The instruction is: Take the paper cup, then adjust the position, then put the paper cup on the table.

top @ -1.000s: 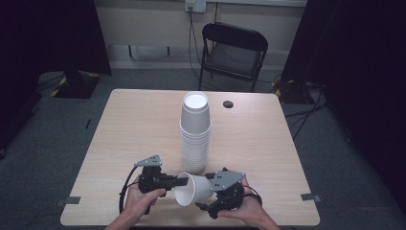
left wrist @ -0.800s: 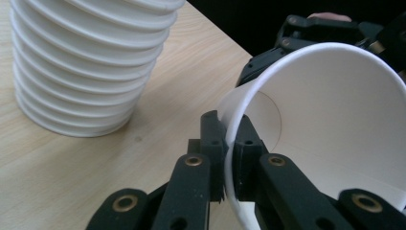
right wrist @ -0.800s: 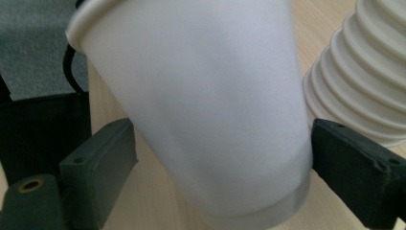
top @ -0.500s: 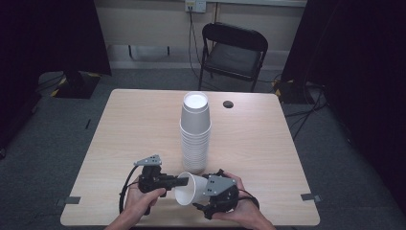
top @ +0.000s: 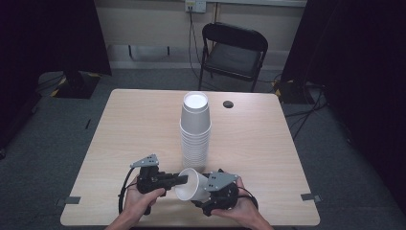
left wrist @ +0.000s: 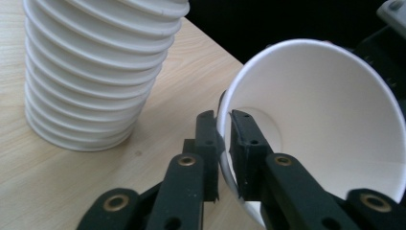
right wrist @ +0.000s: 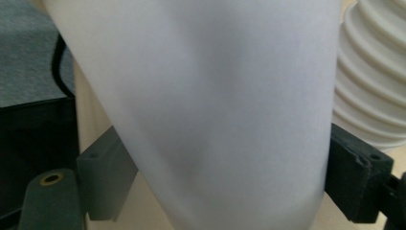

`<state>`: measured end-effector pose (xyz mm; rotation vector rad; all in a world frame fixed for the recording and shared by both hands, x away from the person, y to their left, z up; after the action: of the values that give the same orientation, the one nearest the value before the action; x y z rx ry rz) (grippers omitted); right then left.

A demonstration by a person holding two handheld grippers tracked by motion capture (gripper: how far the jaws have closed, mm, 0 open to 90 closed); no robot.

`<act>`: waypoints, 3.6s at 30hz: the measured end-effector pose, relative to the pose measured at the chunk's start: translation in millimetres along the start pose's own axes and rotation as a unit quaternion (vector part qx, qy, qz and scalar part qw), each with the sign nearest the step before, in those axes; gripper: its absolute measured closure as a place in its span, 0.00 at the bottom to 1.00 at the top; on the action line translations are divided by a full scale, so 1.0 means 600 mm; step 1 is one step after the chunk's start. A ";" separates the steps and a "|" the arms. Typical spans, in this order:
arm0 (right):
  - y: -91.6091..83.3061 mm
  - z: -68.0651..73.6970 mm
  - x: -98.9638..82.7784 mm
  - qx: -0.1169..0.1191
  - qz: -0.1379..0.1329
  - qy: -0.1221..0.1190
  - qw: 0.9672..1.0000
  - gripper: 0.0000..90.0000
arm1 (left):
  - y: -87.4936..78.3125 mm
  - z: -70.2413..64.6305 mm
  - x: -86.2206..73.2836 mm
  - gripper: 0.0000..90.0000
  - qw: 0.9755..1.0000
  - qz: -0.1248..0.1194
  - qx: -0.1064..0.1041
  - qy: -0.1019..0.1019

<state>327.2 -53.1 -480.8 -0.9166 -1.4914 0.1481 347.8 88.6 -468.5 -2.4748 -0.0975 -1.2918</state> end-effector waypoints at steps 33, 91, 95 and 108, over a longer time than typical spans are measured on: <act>0.008 0.022 0.014 -0.002 0.004 -0.058 0.998 0.16 | 0.017 -0.006 -0.010 0.94 0.999 0.034 0.021 0.007; -0.064 -0.160 -0.023 -0.131 -0.029 0.138 0.981 0.17 | -0.091 0.044 0.001 0.28 0.969 -0.024 0.205 0.133; -0.071 -0.189 -0.024 -0.148 -0.046 0.157 0.975 0.17 | -0.103 0.059 -0.006 0.26 0.968 -0.026 0.218 0.122; -0.073 -0.266 -0.032 -0.185 -0.044 0.187 0.964 0.17 | -0.109 0.075 -0.019 0.22 0.964 -0.022 0.237 0.115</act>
<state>446.7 -162.2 -441.4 -1.1017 -1.2196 -0.3649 362.4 166.1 -483.7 -1.9197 -0.3613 -1.3743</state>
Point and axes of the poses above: each handheld gripper's, and its own axes: y roughly forward along the jaws, x roughly out of its top, z roughly to its left, the point moved 7 cm from there along y, roughly forward along the jaws, and after that the axes turned 6 degrees about -x, right-handed, at the moved point
